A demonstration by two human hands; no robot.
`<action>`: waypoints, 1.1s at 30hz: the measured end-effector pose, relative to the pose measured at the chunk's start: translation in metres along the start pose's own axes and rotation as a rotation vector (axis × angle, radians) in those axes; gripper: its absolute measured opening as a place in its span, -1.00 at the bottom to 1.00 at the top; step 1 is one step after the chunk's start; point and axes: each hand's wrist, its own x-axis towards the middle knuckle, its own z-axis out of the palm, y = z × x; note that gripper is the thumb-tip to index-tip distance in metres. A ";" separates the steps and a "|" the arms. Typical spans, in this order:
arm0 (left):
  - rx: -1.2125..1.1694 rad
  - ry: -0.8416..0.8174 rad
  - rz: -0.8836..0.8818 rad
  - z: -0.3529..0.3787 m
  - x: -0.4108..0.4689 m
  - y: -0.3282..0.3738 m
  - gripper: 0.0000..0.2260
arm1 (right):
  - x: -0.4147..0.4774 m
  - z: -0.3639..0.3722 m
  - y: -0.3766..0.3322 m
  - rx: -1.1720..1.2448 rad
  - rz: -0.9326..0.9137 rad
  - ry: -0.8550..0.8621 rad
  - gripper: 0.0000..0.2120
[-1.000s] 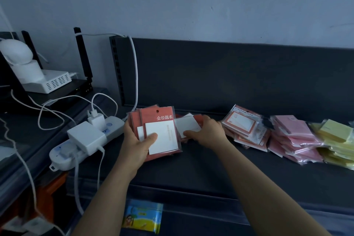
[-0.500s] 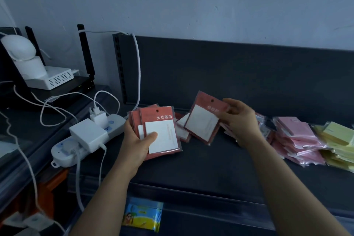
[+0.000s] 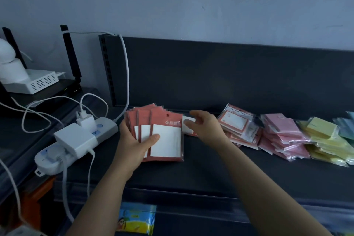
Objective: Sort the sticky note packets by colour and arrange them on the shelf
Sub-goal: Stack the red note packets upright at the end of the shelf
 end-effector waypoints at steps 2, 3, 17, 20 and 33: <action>-0.018 0.003 0.001 -0.001 0.000 -0.001 -0.32 | 0.007 -0.001 0.010 -0.336 -0.037 -0.063 -0.52; -0.025 0.007 0.002 -0.001 0.000 0.000 -0.35 | 0.008 0.000 0.014 -0.458 -0.065 -0.122 -0.56; -0.050 0.082 -0.029 0.003 0.003 -0.002 -0.49 | 0.008 0.003 0.025 -0.518 0.030 -0.248 -0.32; -0.045 0.076 -0.032 0.003 0.003 -0.003 -0.49 | 0.005 -0.002 0.021 -0.426 0.086 -0.173 -0.19; -0.052 0.073 0.002 0.000 0.002 -0.004 -0.46 | -0.013 -0.067 0.002 0.587 0.118 0.107 -0.89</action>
